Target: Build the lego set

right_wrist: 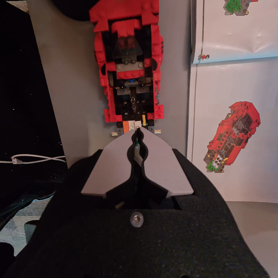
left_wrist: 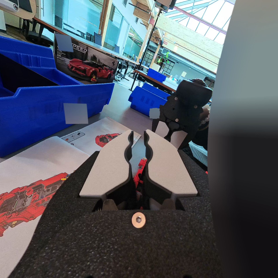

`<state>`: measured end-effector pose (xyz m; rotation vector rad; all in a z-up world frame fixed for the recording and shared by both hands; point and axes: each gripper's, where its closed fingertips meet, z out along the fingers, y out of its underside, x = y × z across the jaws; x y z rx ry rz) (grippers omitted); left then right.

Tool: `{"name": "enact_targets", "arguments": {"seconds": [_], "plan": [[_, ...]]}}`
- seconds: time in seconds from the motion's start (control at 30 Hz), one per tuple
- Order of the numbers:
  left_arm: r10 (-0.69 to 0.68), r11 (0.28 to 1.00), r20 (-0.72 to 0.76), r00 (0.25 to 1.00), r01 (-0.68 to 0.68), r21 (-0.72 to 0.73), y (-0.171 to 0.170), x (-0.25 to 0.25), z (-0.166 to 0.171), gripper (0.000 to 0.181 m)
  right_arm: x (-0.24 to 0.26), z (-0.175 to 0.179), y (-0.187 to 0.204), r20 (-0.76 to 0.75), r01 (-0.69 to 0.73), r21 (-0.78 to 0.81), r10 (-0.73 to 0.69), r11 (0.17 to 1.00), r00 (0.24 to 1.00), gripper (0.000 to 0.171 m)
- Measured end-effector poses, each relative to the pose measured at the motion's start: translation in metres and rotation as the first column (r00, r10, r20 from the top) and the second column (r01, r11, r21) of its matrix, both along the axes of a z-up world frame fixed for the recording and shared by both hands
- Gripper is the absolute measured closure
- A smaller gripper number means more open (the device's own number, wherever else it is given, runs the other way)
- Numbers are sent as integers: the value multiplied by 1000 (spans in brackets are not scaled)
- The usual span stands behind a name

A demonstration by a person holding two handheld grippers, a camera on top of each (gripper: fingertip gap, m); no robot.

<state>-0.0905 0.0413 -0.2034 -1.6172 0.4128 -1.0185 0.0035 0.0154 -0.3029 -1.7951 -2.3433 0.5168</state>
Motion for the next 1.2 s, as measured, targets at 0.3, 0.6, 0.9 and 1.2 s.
{"name": "enact_targets", "arguments": {"seconds": [0.3,0.6,0.9,1.2], "plan": [[-2,1000,-3,1000,2,-2,0,0,0,169,-2,3,-1,27,-1,33,0,999,1000,171],[-3,1000,-4,1000,3,1,0,1,0,169,-3,1,0,53,7,45,-9,999,999,171],[-3,1000,-10,1000,3,0,1,1,-1,169,-5,0,-1,64,31,56,-35,998,997,171],[-1,1000,-13,1000,1,-1,1,1,-1,169,-8,-1,-2,52,120,118,-127,986,991,171]]}}
